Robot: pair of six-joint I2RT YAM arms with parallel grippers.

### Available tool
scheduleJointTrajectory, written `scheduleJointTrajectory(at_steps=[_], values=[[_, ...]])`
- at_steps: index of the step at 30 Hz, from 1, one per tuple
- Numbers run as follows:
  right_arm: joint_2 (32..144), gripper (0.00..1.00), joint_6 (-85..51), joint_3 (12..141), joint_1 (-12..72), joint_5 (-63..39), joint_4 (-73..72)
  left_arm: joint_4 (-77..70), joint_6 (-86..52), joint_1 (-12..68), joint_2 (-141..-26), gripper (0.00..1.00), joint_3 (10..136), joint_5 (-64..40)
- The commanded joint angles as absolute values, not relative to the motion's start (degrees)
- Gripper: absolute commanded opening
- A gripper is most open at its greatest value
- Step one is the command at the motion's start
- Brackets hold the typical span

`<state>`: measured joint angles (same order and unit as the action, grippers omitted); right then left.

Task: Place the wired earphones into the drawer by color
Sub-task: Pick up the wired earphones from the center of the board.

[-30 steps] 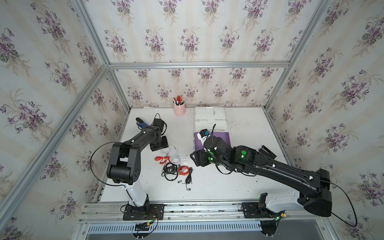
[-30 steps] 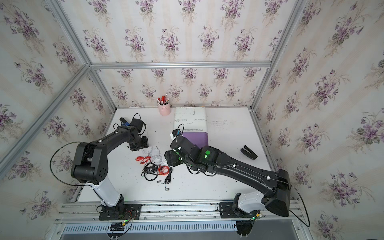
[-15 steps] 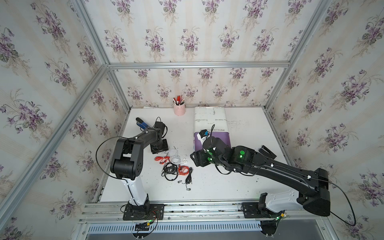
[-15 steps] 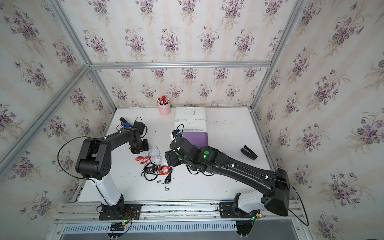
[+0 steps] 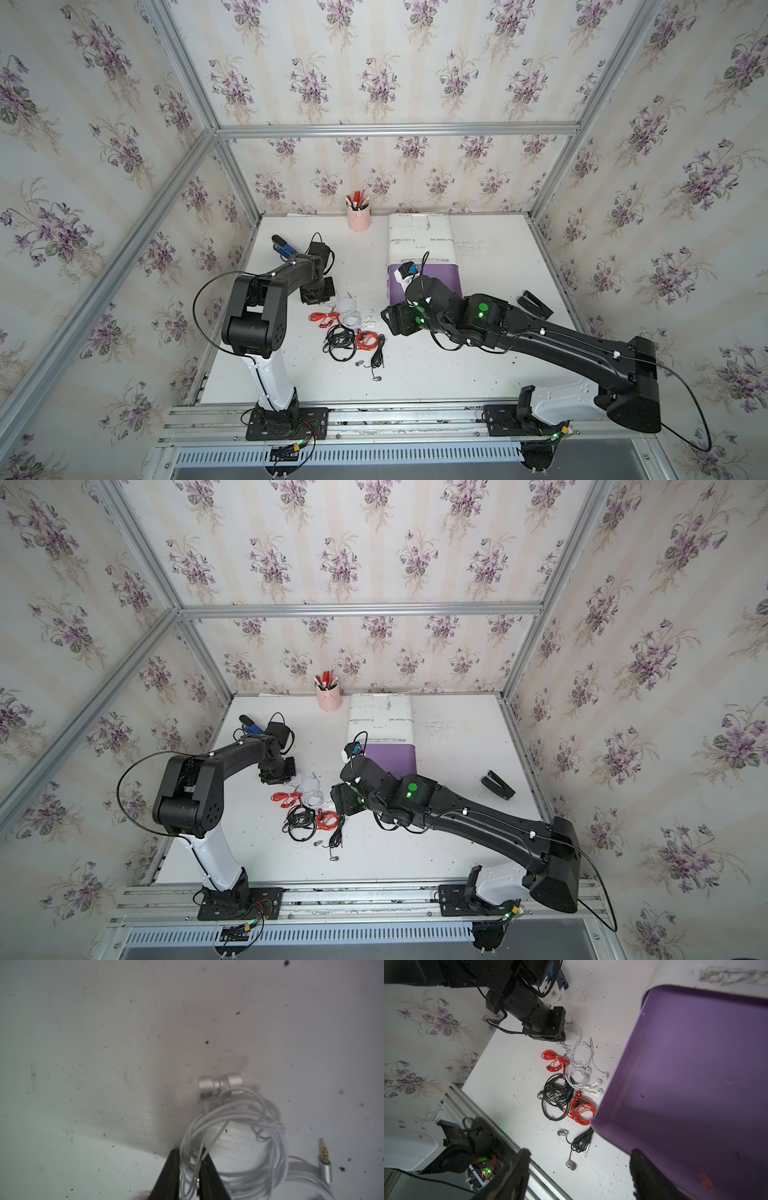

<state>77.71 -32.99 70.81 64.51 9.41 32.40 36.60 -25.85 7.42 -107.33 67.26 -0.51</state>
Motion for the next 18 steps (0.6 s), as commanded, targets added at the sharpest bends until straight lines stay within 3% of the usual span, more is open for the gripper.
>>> scheduleJointTrajectory(at_steps=[1, 18], values=[[77.3, 0.79, -32.6, 70.6, 64.5, 9.9, 31.6, 36.3, -24.8, 7.4, -107.5, 0.15, 67.0, -2.9], [76.0, 0.82, -29.5, 75.9, 62.9, 5.9, 28.8, 40.1, -22.8, 6.7, -96.3, 0.09, 69.2, -3.3]])
